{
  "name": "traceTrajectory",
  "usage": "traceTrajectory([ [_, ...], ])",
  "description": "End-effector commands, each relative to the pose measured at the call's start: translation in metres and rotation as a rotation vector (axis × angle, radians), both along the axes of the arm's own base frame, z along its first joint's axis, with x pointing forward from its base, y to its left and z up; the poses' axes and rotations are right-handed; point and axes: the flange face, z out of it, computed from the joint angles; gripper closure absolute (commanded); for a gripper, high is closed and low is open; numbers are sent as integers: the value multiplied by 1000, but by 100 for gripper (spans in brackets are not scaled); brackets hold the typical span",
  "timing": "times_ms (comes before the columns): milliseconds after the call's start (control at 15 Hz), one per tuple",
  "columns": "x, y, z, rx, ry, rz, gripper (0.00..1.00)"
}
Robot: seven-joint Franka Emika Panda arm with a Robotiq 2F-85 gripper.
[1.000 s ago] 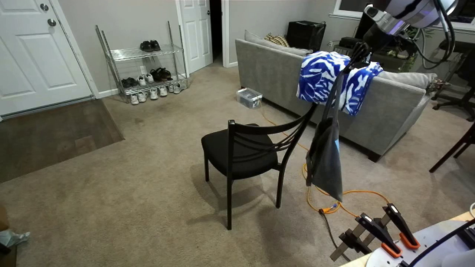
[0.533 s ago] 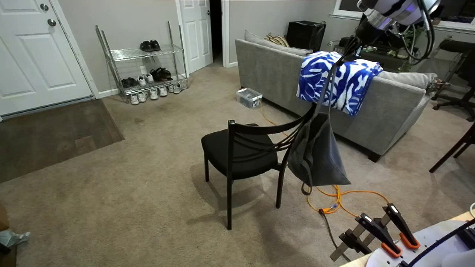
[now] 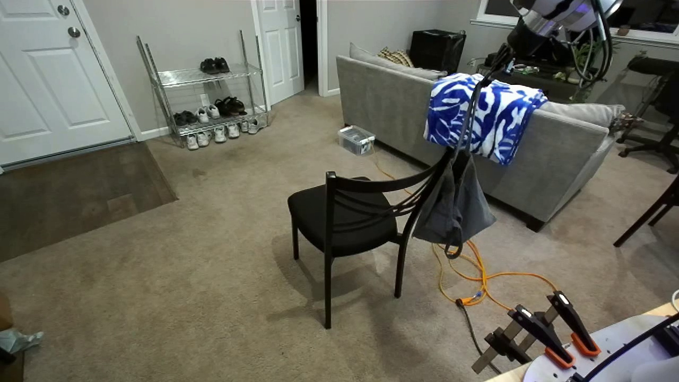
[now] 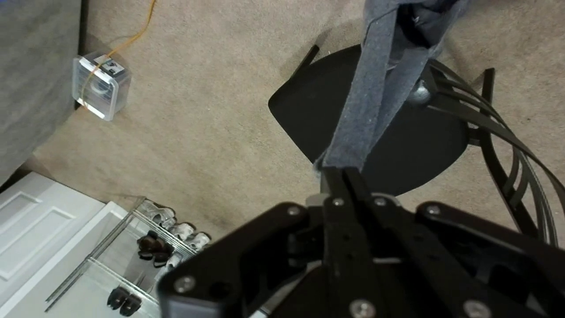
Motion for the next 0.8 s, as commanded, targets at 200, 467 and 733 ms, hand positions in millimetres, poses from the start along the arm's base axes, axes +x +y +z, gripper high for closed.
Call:
traceTrajectory([
  [200, 18, -25, 29, 4, -60, -88, 99],
  [467, 35, -28, 41, -4, -79, -119, 99],
  [733, 64, -31, 27, -1, -65, -179, 99],
])
